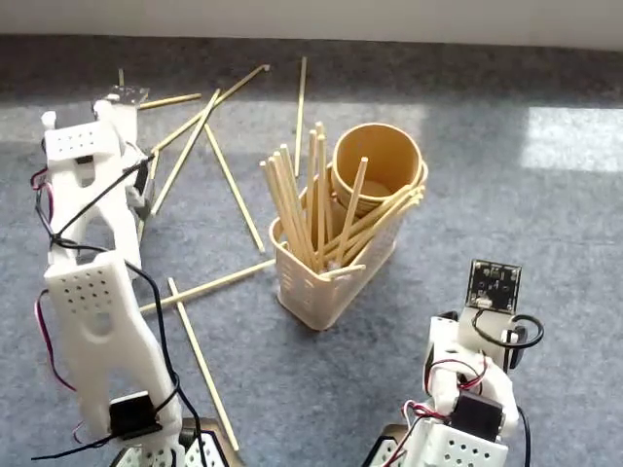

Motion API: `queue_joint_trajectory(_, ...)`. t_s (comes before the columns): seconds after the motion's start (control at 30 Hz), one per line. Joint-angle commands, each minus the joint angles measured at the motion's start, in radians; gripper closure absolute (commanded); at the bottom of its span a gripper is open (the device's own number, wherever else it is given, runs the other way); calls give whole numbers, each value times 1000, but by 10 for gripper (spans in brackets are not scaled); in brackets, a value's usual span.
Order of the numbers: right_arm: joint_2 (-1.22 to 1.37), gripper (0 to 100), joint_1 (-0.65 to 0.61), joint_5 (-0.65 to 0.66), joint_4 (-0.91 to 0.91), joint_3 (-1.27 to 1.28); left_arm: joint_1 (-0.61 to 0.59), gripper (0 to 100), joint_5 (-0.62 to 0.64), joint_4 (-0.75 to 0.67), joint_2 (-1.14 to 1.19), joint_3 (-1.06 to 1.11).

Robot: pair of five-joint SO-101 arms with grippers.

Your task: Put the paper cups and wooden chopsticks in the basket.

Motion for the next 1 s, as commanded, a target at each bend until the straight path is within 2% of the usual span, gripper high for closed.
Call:
queue_joint_trajectory(0.0, -8, 652, -7, 12, -19, 93, -2, 874, -5, -55, 48, -38)
queue_joint_trajectory(0.23, -8, 652, -7, 12, -19, 93, -1, 889, -8, -71, 205, -163)
queue_joint_trajectory(0.3, -8, 652, -7, 12, -19, 93, -4, 984, -12, -68, 243, -211)
queue_joint_trajectory(0.33, -8, 652, -7, 12, -19, 93, -4, 1000, -34, -63, 260, -239)
queue_joint_trajectory(0.4, -8, 652, -7, 12, -19, 93, -1, 998, -81, -63, 283, -285)
queue_joint_trajectory(0.5, -8, 652, -7, 12, -19, 93, -1, 995, -84, -6, 280, -381)
queue_joint_trajectory(0.63, -8, 652, -7, 12, -19, 93, 21, 995, -84, 110, 213, -634)
queue_joint_trajectory(0.77, -8, 652, -7, 12, -19, 93, 62, 995, -83, 123, 101, -895)
queue_joint_trajectory(0.83, -8, 652, -7, 12, -19, 93, 111, 995, -49, 120, 10, -914)
queue_joint_trajectory(0.97, -8, 652, -7, 12, -19, 93, 277, 995, 107, 81, -234, -908)
